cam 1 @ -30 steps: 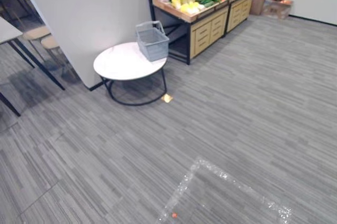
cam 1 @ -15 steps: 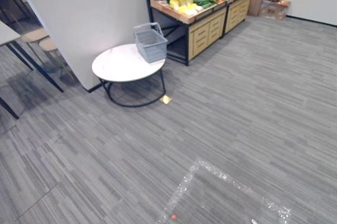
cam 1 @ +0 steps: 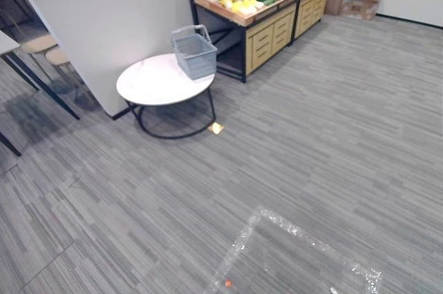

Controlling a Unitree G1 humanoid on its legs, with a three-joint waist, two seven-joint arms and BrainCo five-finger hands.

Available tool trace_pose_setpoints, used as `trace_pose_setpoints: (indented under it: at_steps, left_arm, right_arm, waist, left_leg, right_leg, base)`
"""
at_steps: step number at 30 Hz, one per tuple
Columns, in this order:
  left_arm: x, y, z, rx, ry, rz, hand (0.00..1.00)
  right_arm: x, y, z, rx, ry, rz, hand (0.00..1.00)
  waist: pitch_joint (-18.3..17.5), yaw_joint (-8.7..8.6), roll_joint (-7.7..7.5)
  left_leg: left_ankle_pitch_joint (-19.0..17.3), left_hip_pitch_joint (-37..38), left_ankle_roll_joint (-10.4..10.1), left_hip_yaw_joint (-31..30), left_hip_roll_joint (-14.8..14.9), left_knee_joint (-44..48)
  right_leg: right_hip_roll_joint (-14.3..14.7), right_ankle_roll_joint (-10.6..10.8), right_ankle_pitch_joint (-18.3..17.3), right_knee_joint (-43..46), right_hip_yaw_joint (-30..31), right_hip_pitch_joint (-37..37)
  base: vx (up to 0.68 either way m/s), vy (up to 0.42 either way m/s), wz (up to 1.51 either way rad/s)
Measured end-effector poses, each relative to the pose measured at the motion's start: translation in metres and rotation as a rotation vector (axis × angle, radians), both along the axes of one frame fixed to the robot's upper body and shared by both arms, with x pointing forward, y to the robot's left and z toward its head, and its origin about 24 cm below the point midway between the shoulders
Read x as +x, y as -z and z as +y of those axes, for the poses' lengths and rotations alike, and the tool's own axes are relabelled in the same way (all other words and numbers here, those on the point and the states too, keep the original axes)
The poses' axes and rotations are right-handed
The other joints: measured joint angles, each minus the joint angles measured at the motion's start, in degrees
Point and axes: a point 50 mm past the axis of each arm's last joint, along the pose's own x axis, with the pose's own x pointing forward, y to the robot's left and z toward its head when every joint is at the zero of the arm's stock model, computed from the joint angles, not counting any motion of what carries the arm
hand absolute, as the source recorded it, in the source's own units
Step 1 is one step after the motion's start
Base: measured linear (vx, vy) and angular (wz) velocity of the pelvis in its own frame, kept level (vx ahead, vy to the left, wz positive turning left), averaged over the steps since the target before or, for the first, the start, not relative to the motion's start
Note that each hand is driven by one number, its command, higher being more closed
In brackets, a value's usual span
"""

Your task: Pick vegetable in the basket

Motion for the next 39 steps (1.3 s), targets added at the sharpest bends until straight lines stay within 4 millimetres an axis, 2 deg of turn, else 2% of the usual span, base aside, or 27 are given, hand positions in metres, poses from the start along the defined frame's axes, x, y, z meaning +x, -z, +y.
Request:
trace_pose_setpoints:
  at_steps: [13,16,20,21,22,23,24,25,26,27,28,29,31,32,33,35,36,37,38,39]
  left_arm:
    - [-0.001,0.000,0.000,-0.006,-0.031,0.002,0.00]
    - [0.003,0.000,0.001,-0.011,-0.041,-0.009,0.00]
    - [0.011,-0.001,0.003,-0.011,-0.055,-0.030,0.00]
    - [0.011,-0.001,0.005,-0.011,-0.081,-0.032,0.00]
    - [0.011,-0.001,0.006,-0.015,-0.106,-0.040,0.00]
    - [0.011,-0.002,0.008,-0.015,-0.125,-0.045,0.00]
    - [0.013,-0.003,0.012,-0.022,-0.205,-0.076,0.00]
    - [0.014,-0.003,0.011,-0.032,-0.233,-0.089,0.00]
    - [0.016,-0.003,0.006,-0.058,-0.289,-0.114,0.00]
    - [0.014,-0.003,0.008,-0.061,-0.333,-0.122,0.00]
    - [0.014,-0.003,0.007,-0.065,-0.349,-0.125,0.00]
    - [0.015,-0.003,0.003,-0.078,-0.360,-0.130,0.00]
    - [0.014,-0.002,0.004,-0.081,-0.353,-0.127,0.00]
    - [0.010,-0.001,0.000,-0.089,-0.351,-0.113,0.00]
    - [0.004,0.000,-0.006,-0.100,-0.363,-0.097,0.00]
    - [-0.004,0.001,-0.007,-0.097,-0.371,-0.079,0.00]
    - [-0.011,0.002,-0.012,-0.104,-0.373,-0.059,0.00]
    - [-0.014,0.002,-0.012,-0.102,-0.373,-0.050,0.00]
    - [-0.023,0.001,-0.006,-0.086,-0.378,-0.032,0.00]
    - [-0.027,0.000,0.001,-0.060,-0.376,-0.023,0.00]
  right_arm:
    - [0.003,0.000,0.000,0.024,0.016,-0.001,0.00]
    - [0.006,0.000,-0.001,0.031,0.032,-0.021,0.00]
    - [0.007,-0.001,-0.002,0.037,0.059,-0.032,0.00]
    - [0.010,-0.001,-0.001,0.044,0.064,-0.042,0.00]
    - [0.012,-0.001,0.000,0.047,0.073,-0.049,0.00]
    - [0.012,-0.001,0.000,0.049,0.079,-0.051,0.00]
    - [0.013,-0.001,0.001,0.054,0.103,-0.059,0.00]
    - [0.013,-0.001,0.001,0.056,0.125,-0.062,0.00]
    - [0.013,-0.001,0.000,0.058,0.134,-0.063,0.00]
    - [0.012,0.000,0.003,0.064,0.128,-0.058,0.00]
    - [0.014,-0.001,0.003,0.061,0.122,-0.064,0.00]
    - [0.026,-0.003,0.001,0.056,0.113,-0.097,0.00]
    - [0.052,-0.008,0.000,0.055,0.099,-0.163,0.00]
    - [0.068,-0.011,0.003,0.055,0.058,-0.199,0.00]
    - [0.084,-0.016,0.007,0.054,0.004,-0.241,0.00]
    - [0.096,-0.020,0.009,0.043,-0.055,-0.280,0.00]
    - [0.100,-0.022,0.011,0.038,-0.086,-0.292,0.00]
    - [0.099,-0.021,0.011,0.038,-0.086,-0.289,0.00]
    - [0.092,-0.018,0.015,0.051,-0.078,-0.270,0.00]
    - [0.086,-0.015,0.019,0.065,-0.073,-0.253,0.00]
  waist:
    - [0.42,0.01,-0.09]
    - [1.67,-0.08,0.23]
    - [2.54,0.02,-0.11]
    - [3.69,-0.01,-0.60]
    - [4.48,0.09,-0.81]
    - [4.85,0.13,-0.87]
    - [6.18,0.04,-0.91]
    - [7.11,0.15,-0.72]
    - [8.41,0.60,-0.56]
    - [9.04,1.03,-0.66]
    - [9.02,1.32,-0.56]
    - [8.87,1.73,-0.87]
    - [9.01,2.59,-0.41]
    - [8.89,3.42,-0.05]
    - [8.73,3.80,0.44]
    - [8.73,3.99,0.97]
    - [8.61,4.85,1.09]
    - [8.38,5.30,0.78]
    - [7.15,5.89,-0.84]
    - [4.65,6.04,-2.80]
  left_leg:
    - [0.15,-0.10,0.20,0.96,0.32,0.01]
    - [0.10,-1.12,0.08,0.35,0.48,0.01]
    - [-0.06,-2.51,-0.49,-0.40,0.99,1.03]
    - [-3.27,-5.15,-1.08,-0.32,1.91,7.48]
    - [-7.14,-9.20,-2.78,0.02,3.88,17.68]
    - [-8.21,-11.76,-3.10,0.85,5.05,23.73]
    - [-7.71,-17.79,-1.84,0.96,7.72,37.81]
    - [-6.23,-19.82,0.01,0.37,8.80,43.84]
    - [-1.61,-23.16,1.12,-1.26,9.77,52.85]
    - [-1.99,-26.35,0.57,-2.63,9.62,59.56]
    - [-2.67,-27.71,-0.13,-2.67,9.42,61.29]
    - [-4.04,-30.64,-0.52,-2.36,8.80,60.89]
    - [-4.05,-33.21,-0.62,-2.10,7.51,50.10]
    - [-2.68,-33.10,-0.75,-2.21,7.14,38.47]
    - [0.41,-32.67,-0.96,-2.54,7.12,26.13]
    - [3.60,-31.79,-1.05,-3.90,6.83,14.21]
    - [4.09,-31.45,-1.11,-4.37,7.03,10.93]
    - [5.27,-31.09,-1.05,-3.99,6.84,12.01]
    - [8.35,-31.43,-0.93,-2.91,5.09,15.76]
    - [7.88,-32.88,1.41,-2.15,2.70,18.78]
  right_leg:
    - [0.07,0.09,-0.04,1.83,0.77,-1.33]
    - [-0.09,-0.55,-1.77,4.89,0.01,-3.19]
    - [-0.12,-1.25,-3.66,7.46,-1.11,-5.18]
    - [-0.23,-1.93,-5.43,9.51,-1.03,-5.86]
    - [0.09,-2.71,-6.74,11.06,-1.06,-6.14]
    - [0.36,-2.99,-7.27,11.58,-1.10,-6.01]
    - [0.86,-3.87,-8.17,12.52,-1.60,-5.00]
    - [1.14,-3.99,-8.71,12.96,-1.60,-3.92]
    - [1.17,-4.25,-10.06,13.72,-1.53,-1.67]
    - [0.58,-4.39,-11.59,14.67,-1.32,-0.44]
    - [0.27,-4.32,-12.07,14.73,-1.09,0.02]
    - [-0.34,-4.02,-12.58,14.49,-0.72,0.67]
    - [-0.98,-3.31,-12.99,13.52,0.43,0.68]
    - [-1.26,-2.58,-13.42,12.71,1.53,0.82]
    - [-1.26,-1.42,-14.26,12.01,2.25,1.50]
    - [-1.67,0.37,-16.14,12.09,3.22,3.11]
    - [-2.89,2.29,-18.61,12.03,4.29,5.33]
    - [-3.88,2.95,-19.40,11.84,4.65,6.61]
    - [-6.55,3.15,-20.31,12.20,5.28,8.22]
    - [-9.48,2.34,-19.88,18.11,6.97,4.90]
  base:
    - [-0.05,-0.016,-0.04]
    - [-0.06,-0.018,0.09]
    - [0.01,-0.044,0.15]
    - [0.03,-0.081,-0.05]
    - [0.04,-0.097,-0.07]
    - [0.06,-0.128,0.01]
    - [0.06,-0.108,0.05]
    - [0.10,-0.098,0.05]
    - [0.14,-0.041,-0.02]
    - [0.16,-0.017,-0.02]
    - [0.21,0.006,-0.02]
    - [0.33,0.046,-0.06]
    - [0.37,0.082,-0.24]
    - [0.38,0.131,-0.49]
    - [0.31,0.111,-0.45]
    - [0.46,0.218,-0.30]
    - [0.67,0.357,-0.42]
    - [0.60,0.340,-0.50]
    - [0.66,0.295,-0.38]
    - [0.83,0.331,-0.11]
